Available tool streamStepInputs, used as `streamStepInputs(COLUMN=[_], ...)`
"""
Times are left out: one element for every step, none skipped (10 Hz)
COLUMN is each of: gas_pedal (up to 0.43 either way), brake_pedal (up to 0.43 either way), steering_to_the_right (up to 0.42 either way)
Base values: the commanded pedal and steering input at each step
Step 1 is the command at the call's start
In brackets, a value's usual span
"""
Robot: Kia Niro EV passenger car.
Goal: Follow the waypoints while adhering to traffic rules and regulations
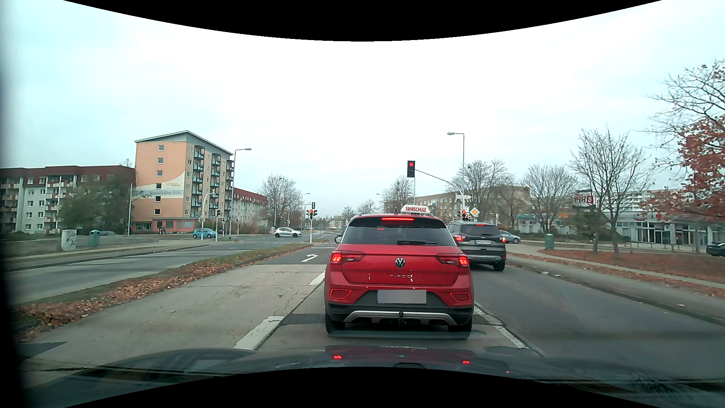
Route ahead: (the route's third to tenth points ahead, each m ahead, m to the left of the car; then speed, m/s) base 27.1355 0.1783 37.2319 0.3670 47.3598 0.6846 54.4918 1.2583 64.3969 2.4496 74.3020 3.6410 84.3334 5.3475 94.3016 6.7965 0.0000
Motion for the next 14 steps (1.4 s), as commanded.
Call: streamStepInputs(gas_pedal=[0.0, 0.0, 0.0, 0.0, 0.0, 0.0, 0.0, 0.0, 0.0, 0.0, 0.0, 0.0, 0.0, 0.0], brake_pedal=[0.39, 0.396, 0.396, 0.396, 0.396, 0.396, 0.396, 0.402, 0.396, 0.396, 0.396, 0.396, 0.396, 0.402], steering_to_the_right=[-0.013, -0.014, -0.013, -0.014, -0.014, -0.014, -0.014, -0.013, -0.013, -0.013, -0.013, -0.013, -0.014, -0.014])
